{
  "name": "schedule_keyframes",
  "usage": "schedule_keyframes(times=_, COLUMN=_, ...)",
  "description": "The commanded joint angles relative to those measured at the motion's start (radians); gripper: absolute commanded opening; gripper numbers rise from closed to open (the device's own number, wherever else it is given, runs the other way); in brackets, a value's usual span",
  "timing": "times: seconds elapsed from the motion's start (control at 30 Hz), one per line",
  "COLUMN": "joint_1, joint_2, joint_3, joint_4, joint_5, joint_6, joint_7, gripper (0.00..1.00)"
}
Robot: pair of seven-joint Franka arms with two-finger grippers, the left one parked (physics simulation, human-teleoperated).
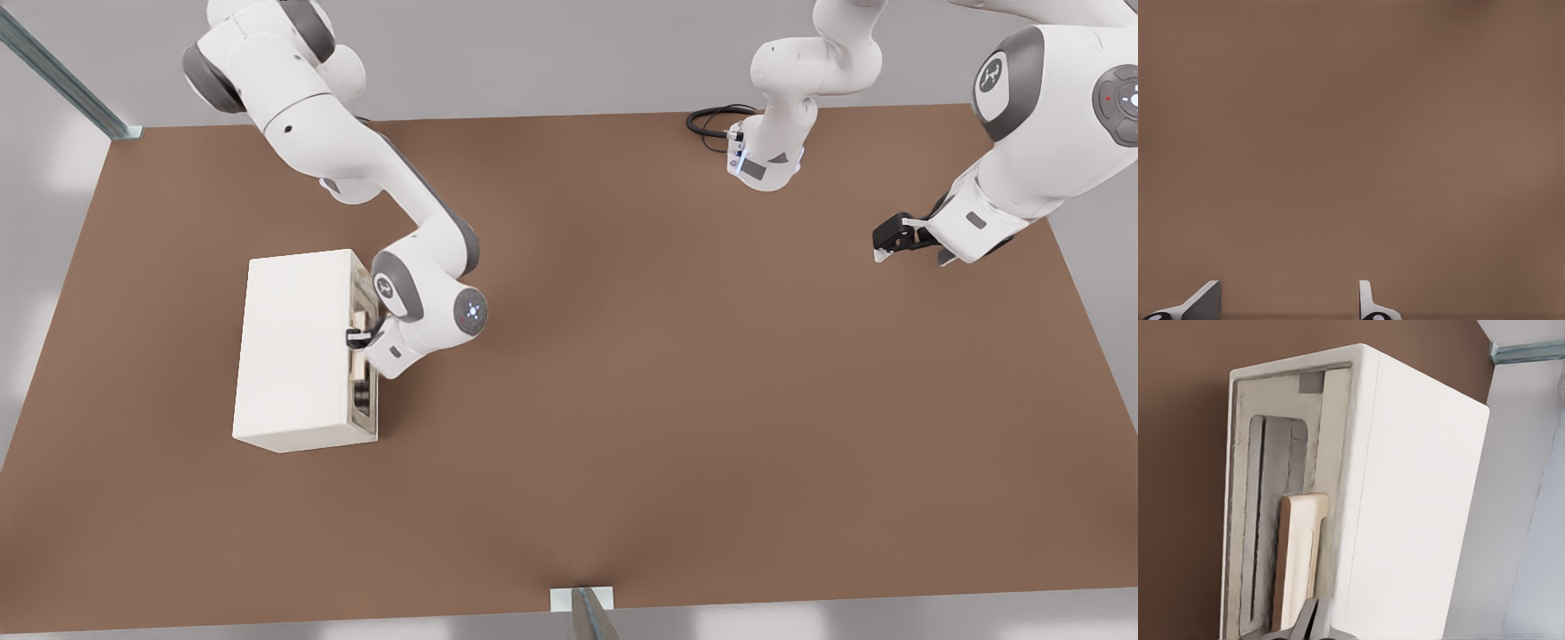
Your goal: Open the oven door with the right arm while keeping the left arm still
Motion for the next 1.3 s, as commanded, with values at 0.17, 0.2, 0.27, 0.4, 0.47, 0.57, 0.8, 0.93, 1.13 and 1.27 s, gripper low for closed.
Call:
schedule_keyframes(times=0.17, joint_1=0.0, joint_2=0.022, joint_3=-0.009, joint_4=-0.004, joint_5=-0.033, joint_6=-0.011, joint_7=0.248, gripper=0.21)
schedule_keyframes(times=0.2, joint_1=0.0, joint_2=0.028, joint_3=-0.009, joint_4=-0.004, joint_5=-0.033, joint_6=-0.011, joint_7=0.248, gripper=0.21)
schedule_keyframes(times=0.27, joint_1=0.0, joint_2=0.037, joint_3=-0.009, joint_4=-0.004, joint_5=-0.033, joint_6=-0.011, joint_7=0.248, gripper=0.21)
schedule_keyframes(times=0.4, joint_1=0.002, joint_2=0.048, joint_3=-0.009, joint_4=-0.002, joint_5=-0.042, joint_6=-0.011, joint_7=0.248, gripper=0.21)
schedule_keyframes(times=0.47, joint_1=0.007, joint_2=0.051, joint_3=-0.009, joint_4=-0.001, joint_5=-0.042, joint_6=-0.009, joint_7=0.248, gripper=0.21)
schedule_keyframes(times=0.57, joint_1=0.026, joint_2=0.056, joint_3=-0.007, joint_4=0.008, joint_5=-0.041, joint_6=-0.006, joint_7=0.248, gripper=0.21)
schedule_keyframes(times=0.8, joint_1=0.13, joint_2=0.185, joint_3=-0.141, joint_4=0.418, joint_5=0.5, joint_6=0.109, joint_7=0.339, gripper=0.47)
schedule_keyframes(times=0.93, joint_1=-0.118, joint_2=-0.111, joint_3=-0.19, joint_4=0.255, joint_5=0.768, joint_6=0.196, joint_7=-0.399, gripper=1.0)
schedule_keyframes(times=1.13, joint_1=-0.231, joint_2=-0.211, joint_3=-0.297, joint_4=0.38, joint_5=0.68, joint_6=0.069, joint_7=-0.751, gripper=1.0)
schedule_keyframes(times=1.27, joint_1=-0.233, joint_2=-0.112, joint_3=-0.3, joint_4=0.489, joint_5=0.679, joint_6=0.034, joint_7=-0.743, gripper=1.0)
